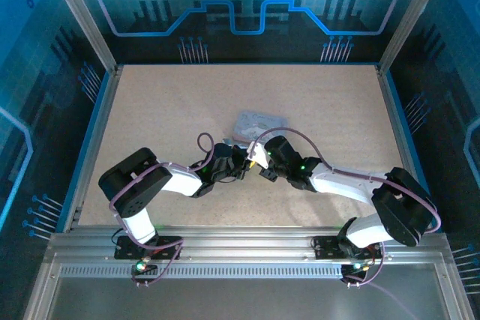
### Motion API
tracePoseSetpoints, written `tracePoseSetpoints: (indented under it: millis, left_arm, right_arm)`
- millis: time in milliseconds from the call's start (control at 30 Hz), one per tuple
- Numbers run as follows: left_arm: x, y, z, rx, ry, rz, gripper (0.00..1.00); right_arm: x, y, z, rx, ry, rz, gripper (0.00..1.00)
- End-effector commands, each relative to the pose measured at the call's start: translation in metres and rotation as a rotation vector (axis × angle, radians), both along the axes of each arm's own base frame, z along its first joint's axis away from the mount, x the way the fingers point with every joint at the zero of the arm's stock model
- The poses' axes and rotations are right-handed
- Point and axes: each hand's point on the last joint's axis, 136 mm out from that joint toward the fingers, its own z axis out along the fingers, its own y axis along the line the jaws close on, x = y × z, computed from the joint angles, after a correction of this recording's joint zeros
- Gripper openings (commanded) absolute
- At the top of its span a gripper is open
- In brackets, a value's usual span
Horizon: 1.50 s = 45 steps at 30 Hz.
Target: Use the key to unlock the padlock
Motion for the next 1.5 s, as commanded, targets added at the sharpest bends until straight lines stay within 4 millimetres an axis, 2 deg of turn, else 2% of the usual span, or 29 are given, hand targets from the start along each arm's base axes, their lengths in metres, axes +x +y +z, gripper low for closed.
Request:
tracePoseSetpoints:
  millis: [0,133,267,400,567,800,1033,1167,1333,1467]
  left_arm:
    - [0.001,-0.011,0.018,-0.036,-0.049,-0.029,0.00]
    - [0.001,-0.010,0.013,-0.026,-0.044,-0.029,0.00]
    - [-0.001,-0.009,0.002,-0.012,-0.027,-0.026,0.04]
    - [0.000,-0.005,-0.006,0.016,-0.025,-0.015,0.15]
    - [0.000,0.007,-0.007,0.059,-0.034,-0.004,0.36]
    - [0.001,0.050,0.013,0.209,-0.077,0.016,0.52]
    - [0.013,0.111,0.043,0.507,-0.143,-0.003,0.70]
    - [0.028,0.126,0.053,0.634,-0.170,-0.059,0.76]
    - [0.051,0.120,0.050,0.698,-0.184,-0.149,0.77]
    - [0.071,0.101,0.048,0.693,-0.205,-0.220,0.78]
  right_arm:
    - [0.006,0.011,0.010,0.135,0.055,-0.061,0.00]
    - [0.005,0.006,-0.012,0.187,0.175,-0.137,0.00]
    - [0.005,-0.001,-0.023,0.272,0.231,-0.187,0.00]
    - [0.008,-0.009,-0.030,0.329,0.275,-0.225,0.00]
    - [0.006,-0.016,-0.038,0.361,0.309,-0.250,0.00]
    - [0.005,-0.024,-0.042,0.445,0.374,-0.287,0.00]
    - [0.009,-0.032,-0.039,0.565,0.449,-0.336,0.00]
    - [0.011,-0.037,-0.038,0.637,0.502,-0.371,0.00]
    - [0.014,-0.045,-0.038,0.712,0.589,-0.436,0.00]
    - [0.015,-0.051,-0.039,0.765,0.671,-0.494,0.00]
